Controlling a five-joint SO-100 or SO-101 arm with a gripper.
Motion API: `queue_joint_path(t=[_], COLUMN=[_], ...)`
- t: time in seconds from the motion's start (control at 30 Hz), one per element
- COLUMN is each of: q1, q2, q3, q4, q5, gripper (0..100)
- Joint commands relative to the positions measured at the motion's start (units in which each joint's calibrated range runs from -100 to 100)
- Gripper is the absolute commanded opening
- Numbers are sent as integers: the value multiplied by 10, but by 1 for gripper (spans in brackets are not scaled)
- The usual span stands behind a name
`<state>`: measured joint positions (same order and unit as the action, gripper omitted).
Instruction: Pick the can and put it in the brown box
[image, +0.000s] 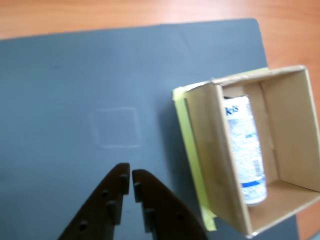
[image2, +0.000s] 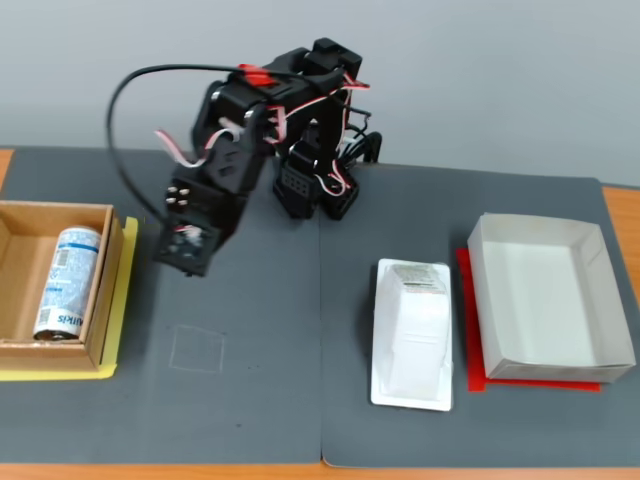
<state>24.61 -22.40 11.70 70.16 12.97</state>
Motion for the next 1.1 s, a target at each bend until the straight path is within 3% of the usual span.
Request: queue_joint_path(t=[0.0,0.57,0.83,1.07], q1=[-50,-229,-291,-285], q2=[-88,-455,-668,-773], q3=[50,395,585,721], q4=[-9,-11,-11,-11], q5=[-35,-102,-97,-96], gripper=[1,1,1,2])
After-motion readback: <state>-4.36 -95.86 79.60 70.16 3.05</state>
